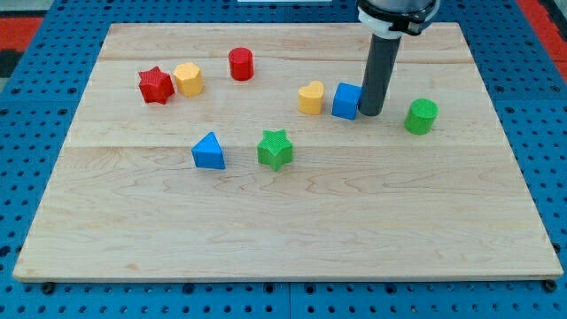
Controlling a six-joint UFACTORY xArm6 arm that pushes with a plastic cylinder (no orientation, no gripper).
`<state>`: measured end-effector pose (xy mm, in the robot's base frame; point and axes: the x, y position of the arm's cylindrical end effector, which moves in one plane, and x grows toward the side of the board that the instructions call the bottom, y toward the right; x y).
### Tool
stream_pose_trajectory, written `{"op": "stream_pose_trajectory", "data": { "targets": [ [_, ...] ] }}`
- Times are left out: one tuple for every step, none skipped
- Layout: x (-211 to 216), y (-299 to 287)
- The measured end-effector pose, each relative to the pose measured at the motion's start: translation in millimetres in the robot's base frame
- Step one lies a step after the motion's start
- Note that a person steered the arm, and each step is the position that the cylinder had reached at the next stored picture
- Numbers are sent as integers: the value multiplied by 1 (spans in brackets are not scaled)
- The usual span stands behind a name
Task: Move your arm towards center right
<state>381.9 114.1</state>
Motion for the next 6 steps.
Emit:
{"op": "stream_pose_trajectory", "data": {
  "targets": [
    [-2,0],
    [-2,5],
    [33,10],
    [72,15],
    [79,54],
    [69,106]
  ]
}}
